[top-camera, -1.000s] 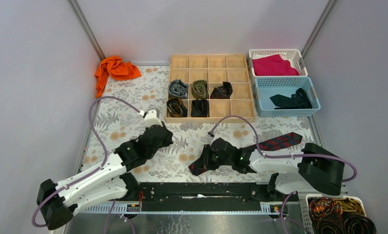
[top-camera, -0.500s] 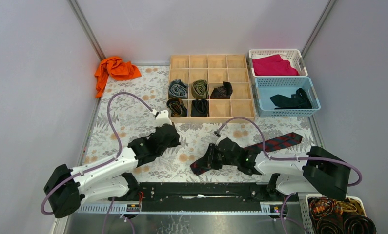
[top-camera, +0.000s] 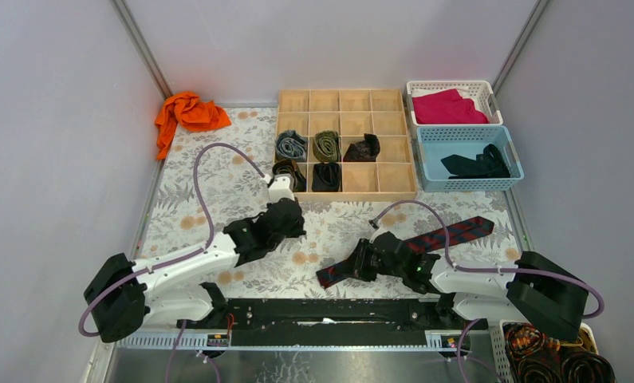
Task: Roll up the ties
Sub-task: Roll the tie at the center of the board.
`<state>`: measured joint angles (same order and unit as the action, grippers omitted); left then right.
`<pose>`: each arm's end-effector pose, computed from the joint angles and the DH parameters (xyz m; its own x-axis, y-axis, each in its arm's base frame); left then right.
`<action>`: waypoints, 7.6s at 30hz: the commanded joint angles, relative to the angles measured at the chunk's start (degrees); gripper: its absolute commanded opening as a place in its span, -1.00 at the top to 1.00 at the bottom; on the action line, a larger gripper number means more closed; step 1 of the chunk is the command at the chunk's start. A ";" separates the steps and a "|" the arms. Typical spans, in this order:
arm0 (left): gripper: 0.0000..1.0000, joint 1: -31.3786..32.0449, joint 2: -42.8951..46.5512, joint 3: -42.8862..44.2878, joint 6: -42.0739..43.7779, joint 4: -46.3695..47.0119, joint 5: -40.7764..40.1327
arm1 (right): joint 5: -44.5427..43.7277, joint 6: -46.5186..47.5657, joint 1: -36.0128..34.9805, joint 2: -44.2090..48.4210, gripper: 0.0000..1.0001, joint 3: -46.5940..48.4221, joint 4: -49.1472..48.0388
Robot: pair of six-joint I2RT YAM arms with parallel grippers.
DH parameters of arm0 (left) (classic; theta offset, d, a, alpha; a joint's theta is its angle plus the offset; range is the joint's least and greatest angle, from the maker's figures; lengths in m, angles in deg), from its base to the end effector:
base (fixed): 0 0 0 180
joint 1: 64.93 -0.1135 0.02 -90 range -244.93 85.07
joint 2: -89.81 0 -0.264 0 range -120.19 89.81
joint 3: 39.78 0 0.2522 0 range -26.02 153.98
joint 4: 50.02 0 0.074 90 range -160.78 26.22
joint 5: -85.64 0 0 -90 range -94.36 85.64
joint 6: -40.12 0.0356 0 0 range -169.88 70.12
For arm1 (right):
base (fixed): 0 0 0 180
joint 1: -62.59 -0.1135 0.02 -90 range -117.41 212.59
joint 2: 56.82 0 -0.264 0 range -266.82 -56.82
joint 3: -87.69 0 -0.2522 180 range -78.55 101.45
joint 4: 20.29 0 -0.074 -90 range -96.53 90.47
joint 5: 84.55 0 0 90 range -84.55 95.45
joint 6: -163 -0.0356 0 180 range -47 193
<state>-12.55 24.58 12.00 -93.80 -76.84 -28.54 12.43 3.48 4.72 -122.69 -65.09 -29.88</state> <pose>0.1556 -0.1780 0.2257 -0.6531 -0.1892 -0.7333 0.1094 0.9346 -0.3386 0.1052 0.1756 0.1438 -0.9307 0.2663 -0.2505 -0.0719 0.5386 0.8395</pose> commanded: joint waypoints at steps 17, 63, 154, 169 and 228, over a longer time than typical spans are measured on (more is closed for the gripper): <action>1.00 2.66 -9.73 2.48 3.07 7.79 1.07 | -11.16 16.86 1.03 -7.26 0.27 16.13 32.03; 1.00 5.55 -22.91 -11.22 0.08 24.48 11.86 | -39.91 15.22 -28.79 -21.29 1.00 31.93 45.99; 1.00 5.02 28.49 -2.03 -8.19 -19.78 -21.74 | -50.34 14.97 -26.98 -51.42 -0.11 59.56 72.79; 1.00 4.93 29.92 0.06 -13.10 -26.57 -28.71 | -49.31 22.83 -23.83 -45.59 0.45 57.73 63.48; 1.00 4.32 4.17 3.61 -0.11 -2.23 -17.87 | -6.66 1.65 -8.93 4.14 0.57 -1.46 -10.68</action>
<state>-7.98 28.86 14.39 -95.12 -82.94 -46.53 7.43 4.35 -4.77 -120.83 -68.77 -40.68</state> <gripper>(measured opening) 0.005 0.235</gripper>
